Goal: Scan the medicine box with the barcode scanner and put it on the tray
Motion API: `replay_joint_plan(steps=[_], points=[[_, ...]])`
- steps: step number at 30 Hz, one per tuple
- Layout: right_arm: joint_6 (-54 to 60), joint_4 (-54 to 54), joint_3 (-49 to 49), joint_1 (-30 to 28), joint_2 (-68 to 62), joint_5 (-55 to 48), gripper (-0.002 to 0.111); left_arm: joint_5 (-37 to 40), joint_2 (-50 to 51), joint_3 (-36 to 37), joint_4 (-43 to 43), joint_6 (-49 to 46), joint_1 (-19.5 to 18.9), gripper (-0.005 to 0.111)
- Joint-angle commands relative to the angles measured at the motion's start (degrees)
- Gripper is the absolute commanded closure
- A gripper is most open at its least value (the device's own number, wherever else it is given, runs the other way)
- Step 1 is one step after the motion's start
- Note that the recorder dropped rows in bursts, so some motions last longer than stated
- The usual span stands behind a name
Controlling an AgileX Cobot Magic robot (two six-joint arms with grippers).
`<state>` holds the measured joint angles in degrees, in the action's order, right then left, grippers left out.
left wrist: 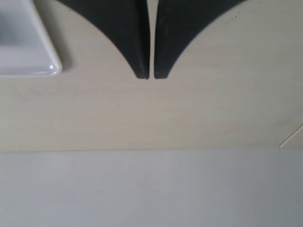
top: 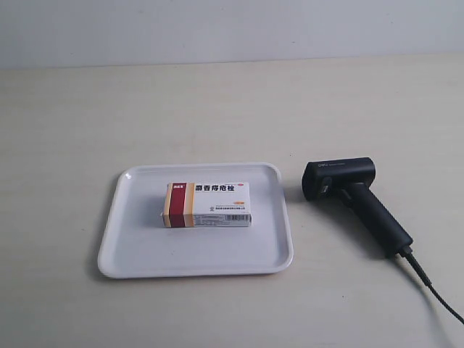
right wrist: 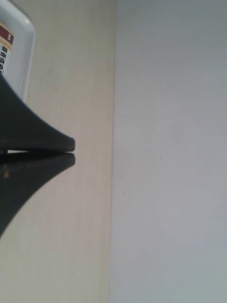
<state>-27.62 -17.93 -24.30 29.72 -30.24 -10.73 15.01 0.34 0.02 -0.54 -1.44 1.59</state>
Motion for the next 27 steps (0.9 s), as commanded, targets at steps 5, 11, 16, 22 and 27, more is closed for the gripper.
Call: replay_joint_plan(steps=[5,11,16,22,27], points=[[0.13,-0.05,0.41,-0.13,0.20,0.76,0.108,-0.04,-0.34,-0.02,-0.15,0.45,-0.26,0.101],[0.13,-0.05,0.41,-0.13,0.20,0.76,0.108,-0.04,-0.34,-0.02,-0.15,0.45,-0.26,0.101],[0.13,0.97,0.41,-0.13,0.20,0.52,0.108,-0.04,-0.34,-0.02,-0.15,0.45,-0.26,0.101],[3.24,8.63,13.78,-0.13,0.20,13.31,0.108,-0.04,-0.34,-0.02,-0.15,0.45,-0.26,0.101],[21.34,28.91,24.30,-0.13,0.20,27.34,0.108,-0.04,-0.34,-0.02,-0.15,0.45,-0.26,0.101]])
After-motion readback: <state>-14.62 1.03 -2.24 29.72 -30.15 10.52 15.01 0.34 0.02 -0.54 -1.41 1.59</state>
